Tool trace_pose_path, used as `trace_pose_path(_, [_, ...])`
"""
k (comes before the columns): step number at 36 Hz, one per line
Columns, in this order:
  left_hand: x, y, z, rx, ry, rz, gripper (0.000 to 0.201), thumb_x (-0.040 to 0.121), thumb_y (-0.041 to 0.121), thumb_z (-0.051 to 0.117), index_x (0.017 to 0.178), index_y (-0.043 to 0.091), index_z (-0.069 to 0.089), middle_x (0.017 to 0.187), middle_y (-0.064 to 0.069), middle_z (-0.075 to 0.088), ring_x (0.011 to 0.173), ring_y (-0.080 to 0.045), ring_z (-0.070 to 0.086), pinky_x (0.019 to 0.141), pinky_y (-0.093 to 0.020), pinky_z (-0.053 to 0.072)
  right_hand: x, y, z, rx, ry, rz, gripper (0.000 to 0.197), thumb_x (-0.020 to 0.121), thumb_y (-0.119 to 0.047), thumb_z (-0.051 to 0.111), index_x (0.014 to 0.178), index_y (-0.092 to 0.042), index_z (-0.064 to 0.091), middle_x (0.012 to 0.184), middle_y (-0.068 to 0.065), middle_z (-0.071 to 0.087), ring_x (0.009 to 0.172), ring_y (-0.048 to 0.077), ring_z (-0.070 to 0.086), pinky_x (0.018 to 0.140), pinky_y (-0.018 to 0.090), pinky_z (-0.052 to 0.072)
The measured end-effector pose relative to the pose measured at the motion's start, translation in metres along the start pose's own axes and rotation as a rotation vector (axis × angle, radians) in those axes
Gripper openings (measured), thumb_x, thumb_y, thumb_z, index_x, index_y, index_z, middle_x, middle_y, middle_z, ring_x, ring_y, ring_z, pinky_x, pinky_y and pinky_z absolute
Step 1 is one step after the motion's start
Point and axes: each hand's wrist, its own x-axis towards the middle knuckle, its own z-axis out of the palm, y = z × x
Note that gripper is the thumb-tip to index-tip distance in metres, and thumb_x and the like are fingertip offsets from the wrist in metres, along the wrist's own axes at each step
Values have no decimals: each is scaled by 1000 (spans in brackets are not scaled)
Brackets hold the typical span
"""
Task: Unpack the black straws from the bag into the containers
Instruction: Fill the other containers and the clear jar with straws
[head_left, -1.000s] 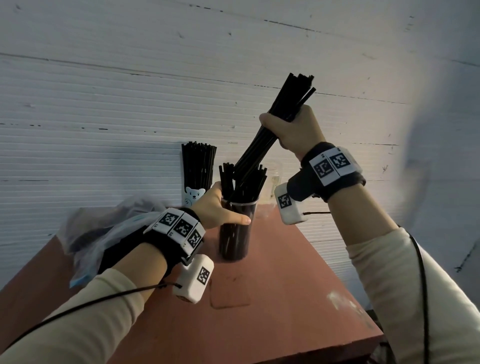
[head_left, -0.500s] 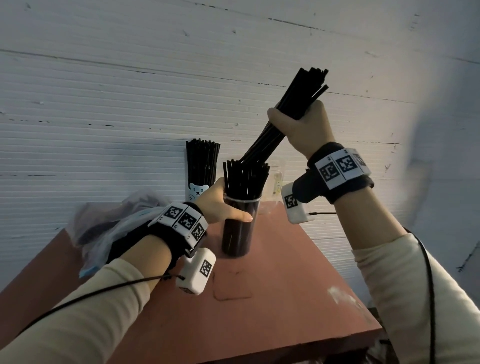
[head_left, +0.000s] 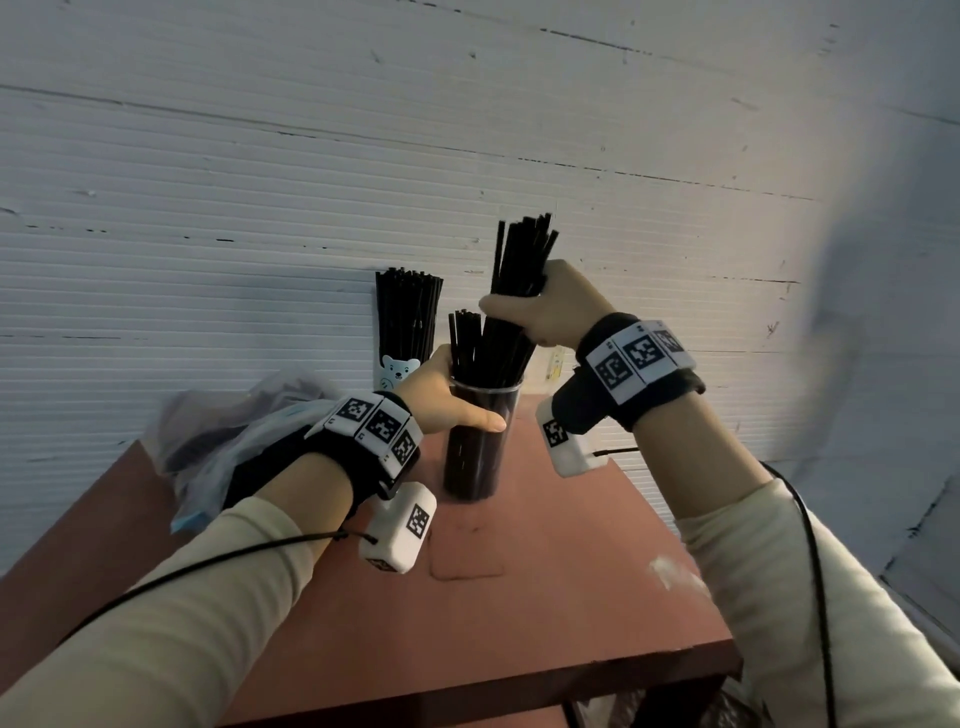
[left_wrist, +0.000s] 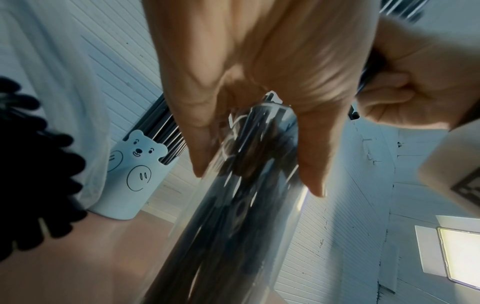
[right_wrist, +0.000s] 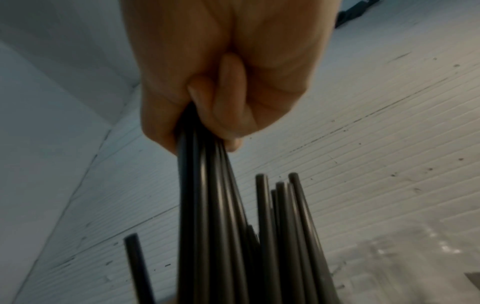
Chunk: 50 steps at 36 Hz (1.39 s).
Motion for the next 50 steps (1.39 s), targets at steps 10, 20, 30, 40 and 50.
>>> trace_pose_path(10, [-2,0,0,8,7,-24,101,58,34,91,142,27,35,124,10,56,116,-11,52,99,-28,40,-1,0,1,72,-77,33,42,78,-33,78,109,-13,57,81,2,67,63,11,63,57,24,52])
trace_pose_path(20, [-9,7,-2,-11,-7,6,97,66,24,88,144,24,30,112,15,52,107,-7,49,92,-24,34,-11,14,21,-72,168,-408,74,90,-30,64,149,-16,23,154,4,27,140,17,29,112,30,29])
trace_pose_path(30, [-15,10,-1,-28,8,4,95,67,23,87,143,22,30,120,13,49,112,-6,46,93,-21,32,-5,22,25,-193,238,-428,31,96,-31,54,121,-14,63,128,3,53,118,11,50,96,17,32])
trace_pose_path(40, [-17,12,1,-42,-4,37,91,70,16,86,143,21,32,117,14,49,103,1,45,73,-3,31,-11,22,22,-186,64,-156,50,103,-42,31,116,-9,66,115,9,67,107,22,60,93,31,46])
trace_pose_path(50, [-19,10,8,-89,55,-34,90,67,18,88,135,16,28,119,9,49,120,-10,48,89,-14,37,-23,14,30,-370,-63,-312,40,103,-42,33,131,-24,56,142,-4,51,144,17,26,118,37,16])
